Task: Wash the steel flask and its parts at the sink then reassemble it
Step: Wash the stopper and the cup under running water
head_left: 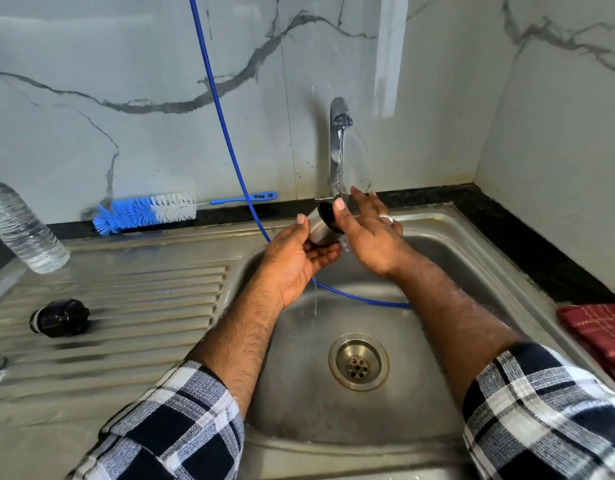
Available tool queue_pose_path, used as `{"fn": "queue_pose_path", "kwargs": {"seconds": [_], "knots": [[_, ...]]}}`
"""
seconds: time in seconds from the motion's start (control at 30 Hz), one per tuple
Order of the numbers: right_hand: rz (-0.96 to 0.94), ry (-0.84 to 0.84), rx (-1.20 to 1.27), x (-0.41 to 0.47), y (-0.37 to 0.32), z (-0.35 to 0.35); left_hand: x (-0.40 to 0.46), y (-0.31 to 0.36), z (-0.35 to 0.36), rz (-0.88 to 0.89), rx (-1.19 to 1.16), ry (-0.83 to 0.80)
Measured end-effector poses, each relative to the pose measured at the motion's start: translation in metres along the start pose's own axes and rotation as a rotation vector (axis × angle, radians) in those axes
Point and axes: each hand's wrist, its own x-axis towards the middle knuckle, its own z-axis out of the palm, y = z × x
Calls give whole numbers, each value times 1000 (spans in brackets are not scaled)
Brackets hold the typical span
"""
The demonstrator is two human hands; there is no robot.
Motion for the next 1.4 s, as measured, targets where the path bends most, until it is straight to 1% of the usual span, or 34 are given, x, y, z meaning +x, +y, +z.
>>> {"fn": "queue_pose_path", "kwargs": {"seconds": [0.07, 0.17, 0.23, 0.3, 0.33, 0.37, 0.43, 0.5, 0.53, 0.57, 0.63, 0.73, 0.8, 0.83, 0.9, 0.93, 1.0, 1.03, 1.07, 1.1, 1.2, 1.23, 1.33, 1.4], "knots": [[14, 26, 33, 4, 2, 2, 2, -1, 0, 17, -13, 17], [20, -14, 215, 8, 6, 8, 4, -5, 1, 13, 24, 28], [1, -27, 134, 8, 7, 9, 5, -8, 0, -6, 60, 18], [27, 33, 38, 13, 12, 10, 5, -7, -2, -1, 66, 6], [64, 60, 49, 16, 14, 10, 6, -7, -3, 14, 75, -13], [113, 81, 116, 19, 13, 10, 5, -8, -2, 34, 95, -47], [172, 58, 334, 23, 10, 10, 3, -12, 1, 75, 148, -102], [125, 17, 557, 23, 10, 11, 4, -14, 3, 104, 152, -91], [84, -2, 611, 20, 9, 10, 5, -13, 4, 104, 126, -66], [58, -20, 616, 18, 7, 10, 6, -12, 4, 97, 93, -38], [43, -22, 514, 18, 13, 12, 6, -8, 4, 65, 43, 18], [47, 40, 236, 20, 19, 9, 8, -6, 0, -27, 45, 65], [55, 65, 37, 16, 19, 5, 7, -6, 0, -87, 82, 43], [47, 49, 6, 14, 18, 4, 6, -6, 0, -104, 112, 17], [9, 5, 51, 11, 13, 7, 2, -9, 4, -109, 155, -6], [-8, -31, 124, 9, 11, 10, 1, -10, 5, -103, 149, -3], [-14, -84, 376, 13, 12, 14, 4, -9, 2, -91, 97, 35], [-12, -114, 464, 15, 14, 12, 6, -7, -1, -90, 73, 48], [-5, -127, 478, 16, 17, 9, 7, -5, -2, -94, 59, 51], [-7, -117, 418, 19, 22, 7, 8, -3, -3, -97, 53, 54], [-97, -97, -35, 30, 42, 11, 11, -5, -7, -103, 76, 66], [-123, -65, -76, 32, 46, 13, 11, -6, -6, -109, 103, 64], [-188, 64, 89, 32, 45, 15, 12, -9, -6, -103, 177, 52], [-199, 111, 184, 30, 40, 16, 13, -9, -8, -77, 201, 65]]}}
